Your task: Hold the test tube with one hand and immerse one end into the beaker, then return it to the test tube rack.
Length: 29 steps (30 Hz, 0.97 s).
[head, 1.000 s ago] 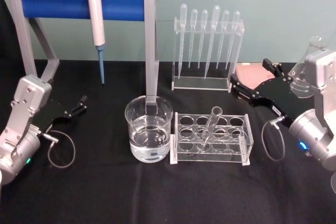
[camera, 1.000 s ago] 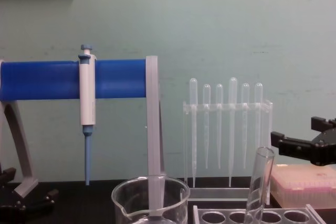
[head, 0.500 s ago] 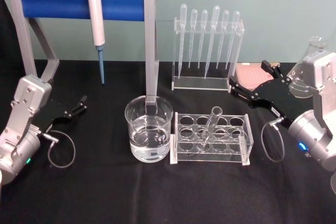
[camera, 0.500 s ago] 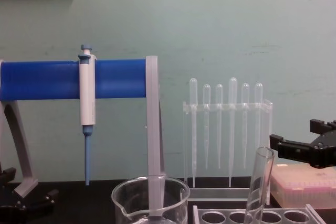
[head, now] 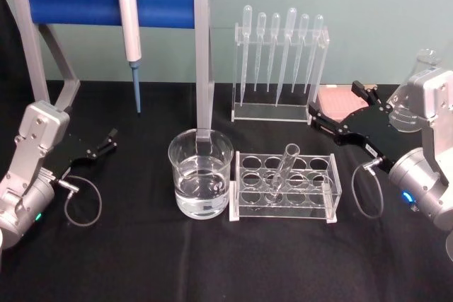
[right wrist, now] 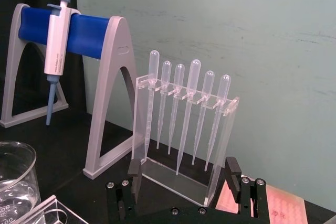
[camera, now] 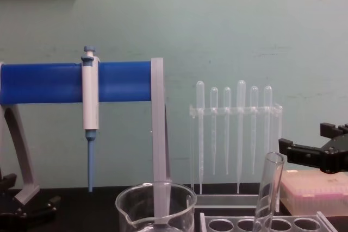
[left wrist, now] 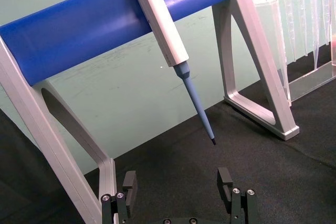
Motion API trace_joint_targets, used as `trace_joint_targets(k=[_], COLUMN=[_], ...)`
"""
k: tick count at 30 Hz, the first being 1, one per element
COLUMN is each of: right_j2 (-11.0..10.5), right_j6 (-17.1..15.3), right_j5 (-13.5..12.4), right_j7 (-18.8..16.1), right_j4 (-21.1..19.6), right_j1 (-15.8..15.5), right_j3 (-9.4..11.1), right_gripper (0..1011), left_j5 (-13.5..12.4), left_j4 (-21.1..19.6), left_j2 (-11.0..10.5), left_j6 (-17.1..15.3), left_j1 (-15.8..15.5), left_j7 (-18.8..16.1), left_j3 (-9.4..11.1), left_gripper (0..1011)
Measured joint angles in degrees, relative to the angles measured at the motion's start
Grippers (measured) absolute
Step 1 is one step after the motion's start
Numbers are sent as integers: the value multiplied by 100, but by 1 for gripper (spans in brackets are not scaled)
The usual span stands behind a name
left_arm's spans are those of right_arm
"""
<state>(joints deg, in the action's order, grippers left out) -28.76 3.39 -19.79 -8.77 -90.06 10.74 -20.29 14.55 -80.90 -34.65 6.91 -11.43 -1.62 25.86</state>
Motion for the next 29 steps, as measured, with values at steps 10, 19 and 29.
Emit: trace_joint_targets(k=[10, 19, 29], right_j2=[-5, -5, -5], right_j6=[0, 0, 1], right_j5=[-5, -6, -6], right_j7=[0, 0, 0], right_j4=[-1, -1, -1], right_j1=[1, 1, 1], right_j3=[-1, -1, -1], right_gripper=[1002, 1002, 1002], left_j5=[0, 0, 0], left_j4=[0, 0, 0], left_j2=[0, 0, 0], left_j6=[0, 0, 0], left_j1=[0, 0, 0], left_j7=[0, 0, 0], left_j3=[0, 0, 0], left_gripper=[1000, 1000, 1000])
